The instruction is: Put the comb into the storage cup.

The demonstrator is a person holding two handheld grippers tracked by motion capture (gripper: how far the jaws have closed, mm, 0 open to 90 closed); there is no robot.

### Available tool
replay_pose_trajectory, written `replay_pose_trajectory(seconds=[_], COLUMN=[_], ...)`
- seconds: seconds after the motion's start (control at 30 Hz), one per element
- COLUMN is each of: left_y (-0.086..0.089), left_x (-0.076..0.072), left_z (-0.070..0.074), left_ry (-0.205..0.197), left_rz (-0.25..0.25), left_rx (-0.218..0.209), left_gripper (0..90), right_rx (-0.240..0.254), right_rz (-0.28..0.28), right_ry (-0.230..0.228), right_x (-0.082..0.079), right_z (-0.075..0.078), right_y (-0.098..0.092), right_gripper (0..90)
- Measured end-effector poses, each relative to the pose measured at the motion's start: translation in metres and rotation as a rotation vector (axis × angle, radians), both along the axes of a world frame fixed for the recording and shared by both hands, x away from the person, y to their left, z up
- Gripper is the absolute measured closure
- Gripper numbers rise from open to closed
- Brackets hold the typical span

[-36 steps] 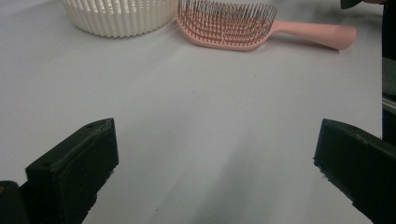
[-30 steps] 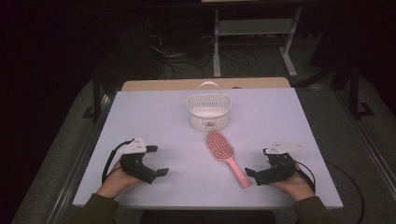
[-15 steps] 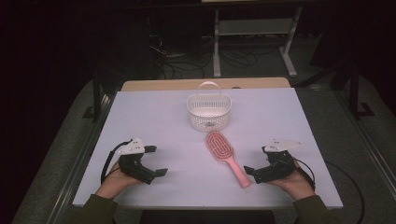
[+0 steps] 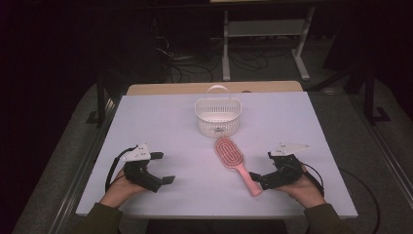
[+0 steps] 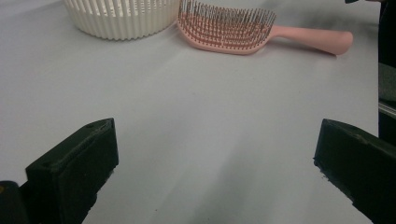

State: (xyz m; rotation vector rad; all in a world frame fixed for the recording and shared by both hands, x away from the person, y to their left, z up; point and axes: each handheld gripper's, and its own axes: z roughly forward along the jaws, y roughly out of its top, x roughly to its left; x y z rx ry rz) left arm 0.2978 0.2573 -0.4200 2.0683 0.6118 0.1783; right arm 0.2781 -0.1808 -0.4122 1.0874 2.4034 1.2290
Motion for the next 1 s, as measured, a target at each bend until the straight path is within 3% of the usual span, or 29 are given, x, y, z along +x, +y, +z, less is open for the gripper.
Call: replay_pose_trajectory(seconds=[0.47,1.0], left_y=[-0.001,-0.002], left_x=[-0.001,-0.002], left_z=[0.000,0.000], left_ry=[0.004,0.002], left_rz=[-0.002,-0.009], left_rx=[-0.011,-0.006], left_gripper=[0.0,0.0], right_rx=[0.044,0.019], right_rz=[0.018,0.074], right_ry=[0.010,0.022], right_x=[0.004,0.007], right_z=[0.008,0.008], right_y=[0.007,0.020], right_gripper=[3.9,11.4])
